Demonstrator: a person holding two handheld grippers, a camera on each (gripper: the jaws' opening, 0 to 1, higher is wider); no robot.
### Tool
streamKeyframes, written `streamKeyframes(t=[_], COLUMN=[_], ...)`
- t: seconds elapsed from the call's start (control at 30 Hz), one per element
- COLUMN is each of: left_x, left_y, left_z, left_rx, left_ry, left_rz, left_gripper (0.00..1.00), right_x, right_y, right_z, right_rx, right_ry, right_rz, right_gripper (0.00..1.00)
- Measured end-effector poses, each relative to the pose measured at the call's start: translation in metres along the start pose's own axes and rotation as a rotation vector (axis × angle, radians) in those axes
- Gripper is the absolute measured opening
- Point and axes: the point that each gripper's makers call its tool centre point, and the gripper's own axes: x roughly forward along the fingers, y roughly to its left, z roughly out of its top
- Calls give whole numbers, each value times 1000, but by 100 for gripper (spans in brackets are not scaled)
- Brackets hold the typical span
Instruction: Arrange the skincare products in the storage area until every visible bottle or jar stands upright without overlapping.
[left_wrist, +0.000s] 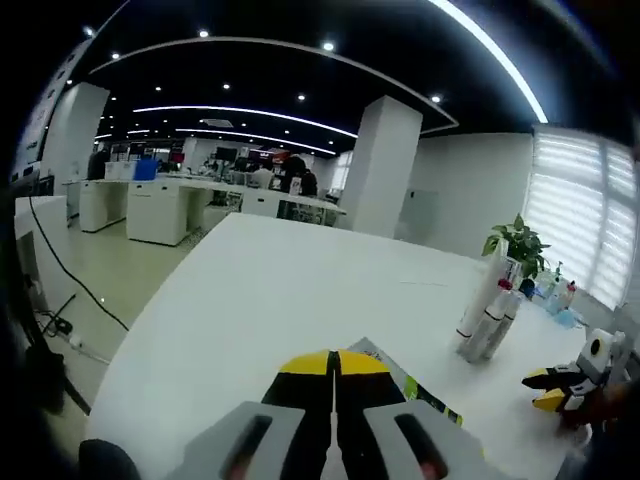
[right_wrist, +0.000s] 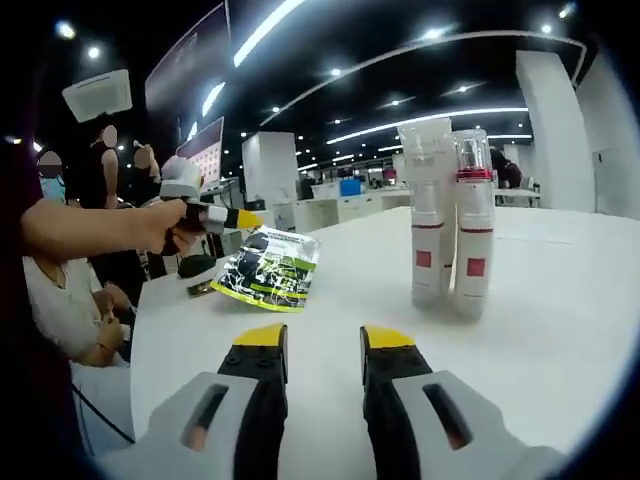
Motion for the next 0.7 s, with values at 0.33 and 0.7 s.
streamKeyframes(t=[0.33,0.7], left_x=[-12,-27], left_y=[-60,-113], left_z=[26,21], left_rx=[154,291], left_ry=[-64,-97], left_rz=[-173,-360], left_gripper=[0,0], right_x=[27,81], right_y=[19,45], right_z=[34,24], right_rx=[218,393], right_ry=[-61,18], right_rz=[225,425], right_gripper=[57,73])
